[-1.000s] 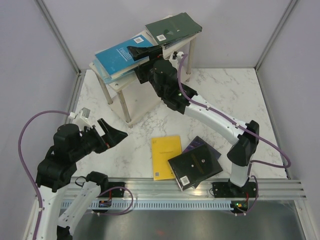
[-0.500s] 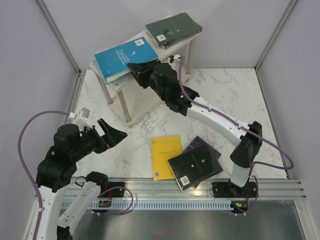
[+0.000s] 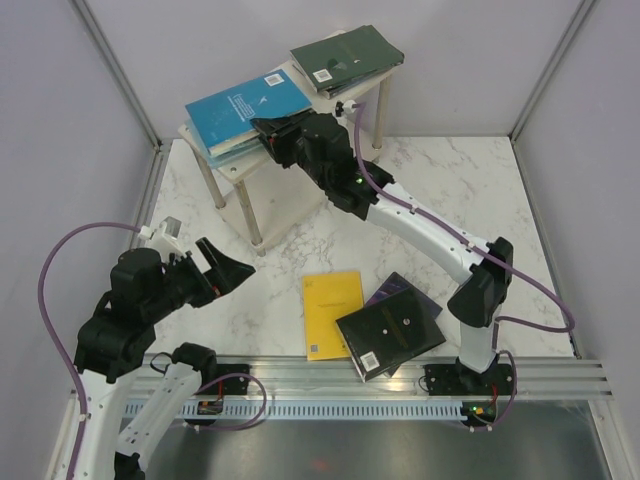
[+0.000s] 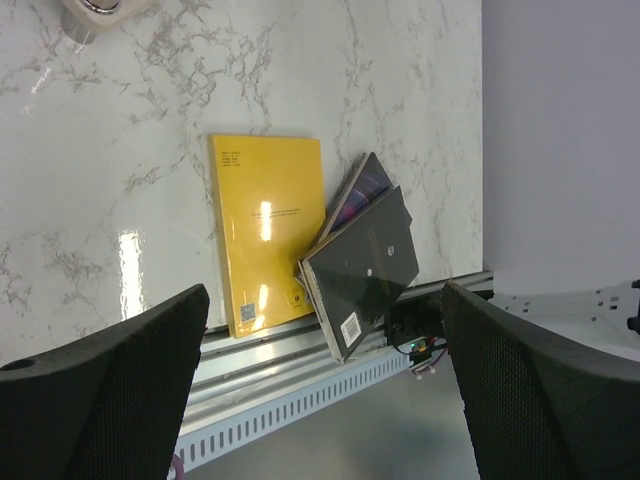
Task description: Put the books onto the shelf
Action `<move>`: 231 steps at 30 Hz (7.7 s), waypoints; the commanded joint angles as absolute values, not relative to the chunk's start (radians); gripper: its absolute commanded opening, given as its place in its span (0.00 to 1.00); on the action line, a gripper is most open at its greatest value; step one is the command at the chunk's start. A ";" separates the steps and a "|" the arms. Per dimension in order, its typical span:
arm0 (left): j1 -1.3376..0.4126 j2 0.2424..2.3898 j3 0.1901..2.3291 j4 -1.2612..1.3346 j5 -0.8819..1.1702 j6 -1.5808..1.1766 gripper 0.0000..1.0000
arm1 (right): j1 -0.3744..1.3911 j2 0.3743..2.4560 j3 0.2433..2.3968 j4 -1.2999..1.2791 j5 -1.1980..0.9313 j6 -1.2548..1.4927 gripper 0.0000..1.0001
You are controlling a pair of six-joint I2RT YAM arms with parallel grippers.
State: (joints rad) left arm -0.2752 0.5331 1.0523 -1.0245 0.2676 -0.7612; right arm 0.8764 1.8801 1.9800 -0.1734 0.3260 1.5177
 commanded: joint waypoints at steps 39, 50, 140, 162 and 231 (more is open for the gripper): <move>-0.451 0.829 0.845 -0.766 0.505 -0.795 1.00 | 0.535 1.003 0.855 -0.787 0.017 1.117 0.98; -0.777 1.115 0.749 -0.447 0.350 -0.940 1.00 | 0.532 1.045 0.828 -0.810 -0.037 1.039 0.98; -0.772 0.506 0.334 0.193 -0.187 -1.643 0.02 | 0.583 0.887 0.589 -0.126 -0.332 1.601 0.90; -0.772 0.462 0.281 0.236 -0.216 -1.678 0.02 | 0.664 1.204 0.575 0.621 -0.256 1.792 0.22; -0.655 0.753 0.657 -0.399 0.035 -1.175 0.98 | 0.400 1.955 1.596 -0.466 -0.221 0.664 0.98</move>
State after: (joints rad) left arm -0.6617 0.7284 0.6090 -0.4160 -0.0048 -1.2583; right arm 0.4179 2.0892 1.6470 -0.3920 -0.2806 0.7227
